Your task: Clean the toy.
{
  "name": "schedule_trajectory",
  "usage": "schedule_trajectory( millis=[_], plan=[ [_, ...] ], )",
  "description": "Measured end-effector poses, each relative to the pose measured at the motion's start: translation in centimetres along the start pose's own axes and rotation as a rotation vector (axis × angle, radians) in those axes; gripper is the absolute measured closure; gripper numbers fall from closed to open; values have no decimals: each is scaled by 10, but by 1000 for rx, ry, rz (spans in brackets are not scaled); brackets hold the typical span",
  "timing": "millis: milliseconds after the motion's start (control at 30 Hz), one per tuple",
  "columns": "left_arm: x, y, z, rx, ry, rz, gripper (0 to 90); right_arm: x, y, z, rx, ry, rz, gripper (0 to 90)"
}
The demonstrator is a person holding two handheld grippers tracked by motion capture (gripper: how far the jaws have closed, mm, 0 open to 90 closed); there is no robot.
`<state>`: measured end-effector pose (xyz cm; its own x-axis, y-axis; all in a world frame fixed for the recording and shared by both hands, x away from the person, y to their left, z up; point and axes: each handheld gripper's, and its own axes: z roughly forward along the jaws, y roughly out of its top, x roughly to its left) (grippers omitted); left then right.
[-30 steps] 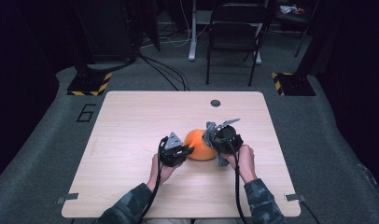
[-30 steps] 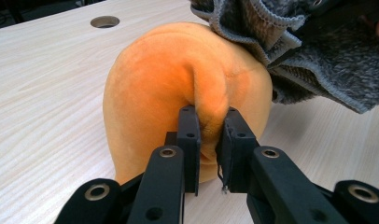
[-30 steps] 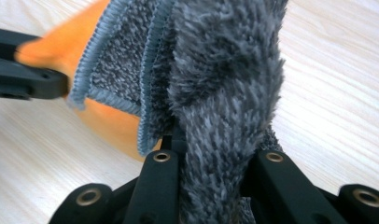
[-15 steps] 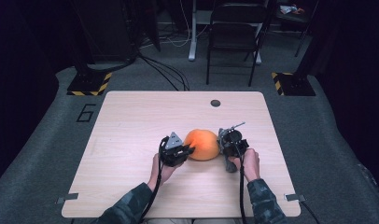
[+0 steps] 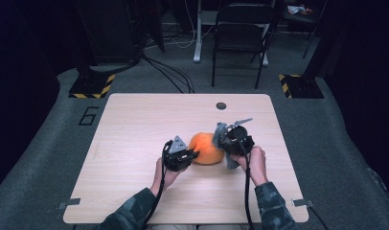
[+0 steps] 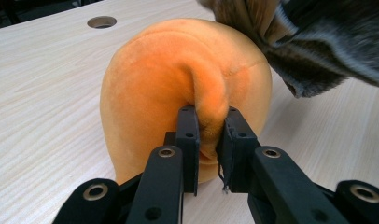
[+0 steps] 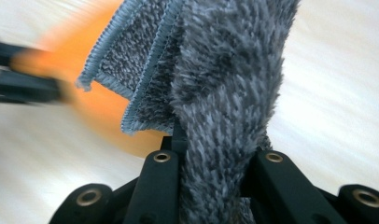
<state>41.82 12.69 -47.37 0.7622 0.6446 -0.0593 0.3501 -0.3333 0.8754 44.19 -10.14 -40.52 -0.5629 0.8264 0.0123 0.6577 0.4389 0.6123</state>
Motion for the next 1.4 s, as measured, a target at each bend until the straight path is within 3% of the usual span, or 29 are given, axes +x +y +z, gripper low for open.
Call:
schedule_trajectory(
  millis=[100,167,267,400,500,700,933,1033,1133,1200,1300,1400],
  plan=[
    [-3,0,1,-1,2,14,791,29,7,-2,-58,16,-98,760],
    [-2,0,1,6,0,14,790,40,7,3,-47,-23,-151,761],
    [1,-2,0,6,-11,-11,790,36,4,11,-41,-8,-121,762],
    [-1,-1,1,4,1,9,789,24,2,11,-15,1,-88,762],
    [-1,-1,1,1,1,8,789,15,-1,12,10,-5,-76,762],
    [0,-1,1,1,5,4,789,-8,-12,24,60,-44,-5,761],
    [1,-1,2,-5,7,2,787,-36,-36,53,153,-71,93,760],
    [3,-1,1,-7,12,-5,785,-43,-47,68,164,-35,121,760],
    [4,-1,0,-11,18,-8,783,-44,-41,58,171,-52,117,760],
    [5,-1,0,-10,14,-12,782,-48,-36,43,139,-52,127,761],
    [6,-1,0,-14,17,-5,778,-49,-27,22,64,8,137,761],
    [7,-2,-1,-14,27,-7,772,-35,-20,17,30,59,109,761]
  ],
)
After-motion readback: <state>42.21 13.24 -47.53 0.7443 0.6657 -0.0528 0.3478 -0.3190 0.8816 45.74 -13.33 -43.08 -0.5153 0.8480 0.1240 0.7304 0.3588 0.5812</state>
